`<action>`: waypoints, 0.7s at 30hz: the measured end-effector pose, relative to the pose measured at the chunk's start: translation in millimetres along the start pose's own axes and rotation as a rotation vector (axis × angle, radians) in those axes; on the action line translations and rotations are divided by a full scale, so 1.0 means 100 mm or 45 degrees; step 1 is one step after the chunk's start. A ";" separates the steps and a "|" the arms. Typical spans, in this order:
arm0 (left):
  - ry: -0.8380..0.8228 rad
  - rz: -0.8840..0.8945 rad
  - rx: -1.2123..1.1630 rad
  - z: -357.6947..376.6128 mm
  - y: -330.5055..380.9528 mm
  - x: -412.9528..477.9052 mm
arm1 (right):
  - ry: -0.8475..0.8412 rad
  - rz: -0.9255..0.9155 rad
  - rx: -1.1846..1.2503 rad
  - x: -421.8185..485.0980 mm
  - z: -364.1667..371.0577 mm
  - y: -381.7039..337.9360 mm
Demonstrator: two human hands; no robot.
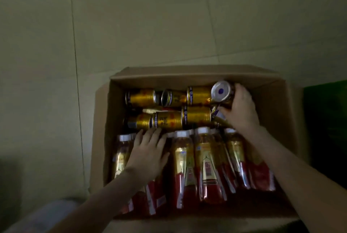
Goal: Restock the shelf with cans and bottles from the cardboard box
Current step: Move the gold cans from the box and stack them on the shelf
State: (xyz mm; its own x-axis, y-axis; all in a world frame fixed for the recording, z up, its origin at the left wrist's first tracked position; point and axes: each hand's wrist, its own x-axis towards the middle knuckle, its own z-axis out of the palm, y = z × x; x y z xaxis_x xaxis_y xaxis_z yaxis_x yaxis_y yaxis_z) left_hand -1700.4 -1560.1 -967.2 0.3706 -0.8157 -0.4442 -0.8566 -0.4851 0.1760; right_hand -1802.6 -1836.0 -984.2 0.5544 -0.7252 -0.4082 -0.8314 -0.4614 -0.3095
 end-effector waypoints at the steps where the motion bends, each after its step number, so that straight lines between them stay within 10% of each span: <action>1: 0.001 0.000 0.007 0.02 0.01 0.02 | 0.041 0.004 -0.007 0.06 0.06 0.02; 11: 0.033 -0.007 0.166 -0.41 0.23 -0.08 | 0.063 -0.226 0.136 -0.56 -0.43 -0.12; 21: 0.424 0.651 0.349 -3.69 1.10 -0.82 | 0.096 -0.355 0.097 -2.31 -2.88 -1.31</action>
State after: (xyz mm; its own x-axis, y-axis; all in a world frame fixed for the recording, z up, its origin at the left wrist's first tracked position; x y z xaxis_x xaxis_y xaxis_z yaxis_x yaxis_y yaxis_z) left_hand -1692.9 -1662.9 -587.2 -0.0526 -0.9967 -0.0618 -0.9978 0.0500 0.0434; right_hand -1832.1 -1755.6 -602.4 0.7545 -0.6130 -0.2347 -0.6408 -0.6107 -0.4652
